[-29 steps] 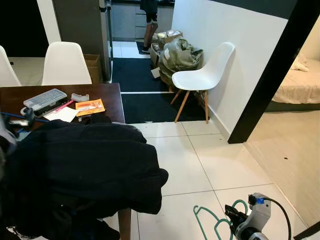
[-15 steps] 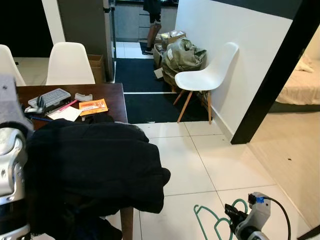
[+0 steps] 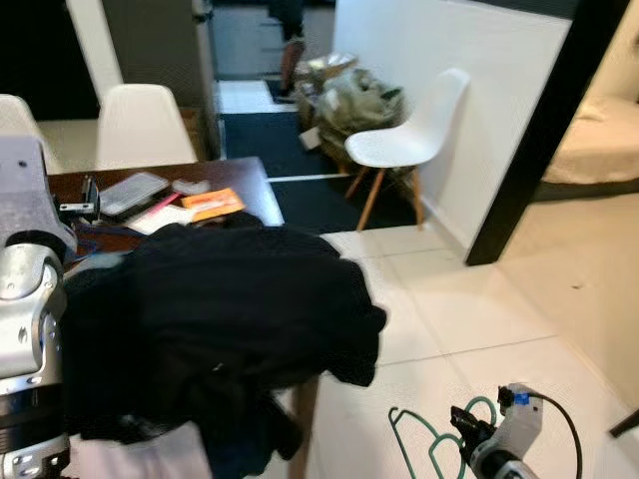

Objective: Hang hanger

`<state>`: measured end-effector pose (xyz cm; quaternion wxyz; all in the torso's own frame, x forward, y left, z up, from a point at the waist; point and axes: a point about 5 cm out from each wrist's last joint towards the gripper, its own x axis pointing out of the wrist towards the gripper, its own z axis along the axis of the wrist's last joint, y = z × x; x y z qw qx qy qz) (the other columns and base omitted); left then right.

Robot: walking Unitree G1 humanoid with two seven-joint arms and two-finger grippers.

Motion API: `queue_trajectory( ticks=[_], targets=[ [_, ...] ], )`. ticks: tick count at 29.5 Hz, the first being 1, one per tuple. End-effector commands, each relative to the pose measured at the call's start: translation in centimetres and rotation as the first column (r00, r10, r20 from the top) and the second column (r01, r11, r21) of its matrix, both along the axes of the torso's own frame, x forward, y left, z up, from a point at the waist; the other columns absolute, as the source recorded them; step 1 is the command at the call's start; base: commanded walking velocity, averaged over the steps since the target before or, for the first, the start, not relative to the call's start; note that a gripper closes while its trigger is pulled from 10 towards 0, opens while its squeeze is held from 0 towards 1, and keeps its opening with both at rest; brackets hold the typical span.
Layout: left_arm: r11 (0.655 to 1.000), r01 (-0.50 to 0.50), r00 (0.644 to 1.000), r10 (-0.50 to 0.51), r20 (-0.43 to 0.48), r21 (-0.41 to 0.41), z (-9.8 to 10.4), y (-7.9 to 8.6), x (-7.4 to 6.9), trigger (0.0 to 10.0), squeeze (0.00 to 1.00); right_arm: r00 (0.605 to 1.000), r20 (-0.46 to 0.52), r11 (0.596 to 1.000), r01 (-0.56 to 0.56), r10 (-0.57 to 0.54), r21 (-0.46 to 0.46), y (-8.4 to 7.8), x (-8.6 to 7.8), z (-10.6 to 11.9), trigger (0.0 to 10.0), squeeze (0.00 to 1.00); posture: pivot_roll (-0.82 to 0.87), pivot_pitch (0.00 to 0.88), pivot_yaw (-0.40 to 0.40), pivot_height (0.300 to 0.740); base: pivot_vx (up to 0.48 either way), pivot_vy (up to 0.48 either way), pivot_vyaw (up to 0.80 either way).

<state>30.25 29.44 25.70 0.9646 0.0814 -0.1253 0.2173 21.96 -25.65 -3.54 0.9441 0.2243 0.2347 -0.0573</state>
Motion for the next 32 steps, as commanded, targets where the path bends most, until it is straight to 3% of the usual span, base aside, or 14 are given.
queue_trajectory(
  ticks=[1,6,10,18,23,32],
  targets=[
    [1.0,-0.023,1.0,0.023,-0.002,0.015,0.0,0.7,-0.1,10.0,0.0,1.0,0.001,1.0,0.015,-0.015,0.001,-0.4,0.0,0.1,10.0,0.0,0.03,0.0,-0.049,0.74,-0.255,0.345,0.0],
    [0.998,-0.062,0.998,0.062,0.005,0.023,0.1,2.2,-0.3,10.0,0.0,1.0,0.0,1.0,0.016,-0.016,-0.002,-0.4,0.0,0.1,10.0,0.0,0.02,0.0,-0.053,0.74,-0.257,0.34,0.0],
    [0.998,-0.063,0.998,0.063,0.004,0.021,-0.1,2.2,-0.2,10.0,0.0,1.0,0.0,1.0,0.017,-0.017,-0.003,-0.5,0.0,0.1,10.0,0.0,0.02,0.0,-0.054,0.74,-0.256,0.341,0.0],
    [1.0,-0.024,0.999,0.024,-0.024,-0.003,-1.5,1.2,0.4,10.0,0.0,1.0,-0.002,1.0,0.017,-0.017,-0.005,-0.5,-0.1,0.1,10.0,0.0,0.02,0.0,-0.051,0.74,-0.257,0.328,0.0],
    [0.996,0.085,0.995,-0.086,-0.042,-0.021,-2.9,-0.7,0.7,10.0,0.0,1.0,0.0,1.0,0.002,-0.002,-0.009,-0.3,-0.3,0.0,10.0,0.0,0.04,0.0,-0.045,0.74,0.0,0.0,0.0],
    [0.994,0.101,0.994,-0.102,-0.044,-0.032,-3.3,-0.8,0.7,10.0,0.0,1.0,0.014,1.0,-0.018,0.018,-0.018,-0.2,-0.5,-0.1,10.0,0.0,0.04,0.0,-0.038,0.74,0.137,0.0,0.0]
  ],
)
